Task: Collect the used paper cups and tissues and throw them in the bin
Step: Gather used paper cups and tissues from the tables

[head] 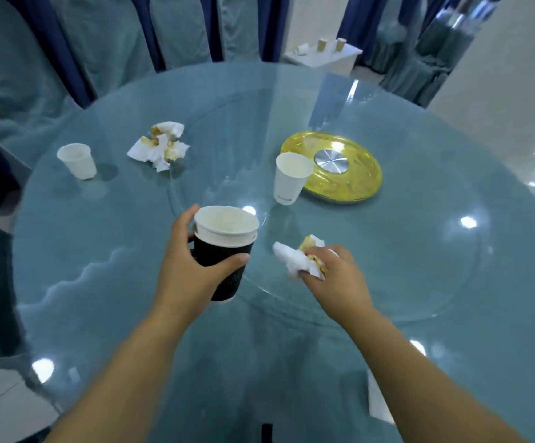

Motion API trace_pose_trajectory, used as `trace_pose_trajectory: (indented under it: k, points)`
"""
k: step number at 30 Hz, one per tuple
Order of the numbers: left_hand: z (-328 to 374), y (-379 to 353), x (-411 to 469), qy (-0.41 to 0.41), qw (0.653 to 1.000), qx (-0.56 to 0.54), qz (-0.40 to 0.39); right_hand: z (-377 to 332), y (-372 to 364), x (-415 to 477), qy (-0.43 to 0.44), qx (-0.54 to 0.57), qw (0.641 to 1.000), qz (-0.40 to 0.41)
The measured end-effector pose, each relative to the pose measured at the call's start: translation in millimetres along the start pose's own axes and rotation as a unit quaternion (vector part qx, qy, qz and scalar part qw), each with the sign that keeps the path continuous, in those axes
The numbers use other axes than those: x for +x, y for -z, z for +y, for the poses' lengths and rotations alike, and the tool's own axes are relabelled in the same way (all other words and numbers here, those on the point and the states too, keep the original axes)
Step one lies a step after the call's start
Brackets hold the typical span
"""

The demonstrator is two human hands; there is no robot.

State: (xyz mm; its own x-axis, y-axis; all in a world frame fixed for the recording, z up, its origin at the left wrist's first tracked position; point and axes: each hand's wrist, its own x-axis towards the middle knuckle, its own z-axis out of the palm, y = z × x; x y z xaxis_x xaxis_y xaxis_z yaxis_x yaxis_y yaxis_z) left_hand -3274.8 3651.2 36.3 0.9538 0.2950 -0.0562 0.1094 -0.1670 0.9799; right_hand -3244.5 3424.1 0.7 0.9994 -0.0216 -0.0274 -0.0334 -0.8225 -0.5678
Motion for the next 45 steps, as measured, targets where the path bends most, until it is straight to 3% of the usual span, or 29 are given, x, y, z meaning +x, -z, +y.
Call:
trace_pose_trajectory:
  k: [14,20,30,45]
  points:
    - [93.2,-136.1,141.6,-0.152,0.987,-0.053,0.015,70.7,57.9,122.3,-0.039,0.009,0.998,0.042]
    - [70.2,-171.3,180.6,-0.141,0.988,-0.055,0.002,86.4,50.3,151.2,-0.038,0.026,0.998,0.035]
    - [14.5,-192.2,186.9,-0.064,0.997,0.044,-0.020,107.3,30.3,154.2,-0.048,0.053,0.997,0.008]
    - [-13.2,-140.0,112.6,-0.045,0.999,0.015,0.010,92.7,33.1,90.3,-0.073,0.074,0.994,0.021]
